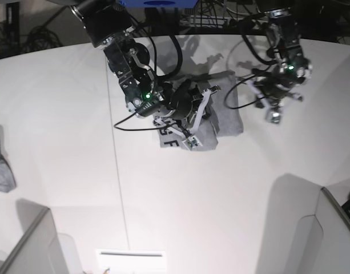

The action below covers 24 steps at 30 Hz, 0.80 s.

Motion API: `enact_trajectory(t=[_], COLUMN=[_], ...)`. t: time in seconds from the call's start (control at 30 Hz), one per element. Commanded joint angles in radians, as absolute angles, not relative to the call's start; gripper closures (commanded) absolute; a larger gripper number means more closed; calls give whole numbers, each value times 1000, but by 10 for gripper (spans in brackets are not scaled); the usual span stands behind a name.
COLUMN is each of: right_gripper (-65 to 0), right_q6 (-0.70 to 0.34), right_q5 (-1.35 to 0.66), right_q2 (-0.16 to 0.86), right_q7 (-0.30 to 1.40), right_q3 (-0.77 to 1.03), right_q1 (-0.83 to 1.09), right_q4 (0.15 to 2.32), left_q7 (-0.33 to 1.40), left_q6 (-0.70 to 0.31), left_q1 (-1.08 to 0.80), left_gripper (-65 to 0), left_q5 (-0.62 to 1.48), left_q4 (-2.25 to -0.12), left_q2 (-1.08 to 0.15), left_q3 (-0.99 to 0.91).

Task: Fold the T-shirt properly
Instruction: 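Fold the right gripper's end over onto the bundle toward the left gripper, then press and tuck the folded shirt with the right gripper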

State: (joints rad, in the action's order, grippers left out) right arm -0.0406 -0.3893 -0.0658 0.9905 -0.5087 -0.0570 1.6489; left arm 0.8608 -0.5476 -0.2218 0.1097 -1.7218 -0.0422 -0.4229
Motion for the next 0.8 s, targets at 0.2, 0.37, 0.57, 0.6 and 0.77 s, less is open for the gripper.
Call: enact_trajectory(t=[0.2,0.37,0.57,0.6,0.77], right_gripper=[0,0,0,0,0], right_q6=[-18,90,104,104,105], right_q5=[-401,-407,-407,-407,-407], right_q2=[-97,-99,-99,-99,-99], right_q7=[970,903,891,892,931], right_q3=[-499,-507,-510,-510,-509], right_q1=[-82,-79,-90,-88,-85], right_q4=[1623,1623,1618,1618,1618], left_q7=[849,849,849,849,849], left_q6=[-564,-564,-565,-565,-565], left_q1=[-352,-417,-435,-435,-430], left_gripper=[0,0,0,0,0], left_q5=[467,575,575,575,575], left_q4=[-1771,-1773,-1765,-1765,-1764], left_q2=[-133,-165,-165,-165,-165], left_q3=[-624,-723,-780,-782,-780])
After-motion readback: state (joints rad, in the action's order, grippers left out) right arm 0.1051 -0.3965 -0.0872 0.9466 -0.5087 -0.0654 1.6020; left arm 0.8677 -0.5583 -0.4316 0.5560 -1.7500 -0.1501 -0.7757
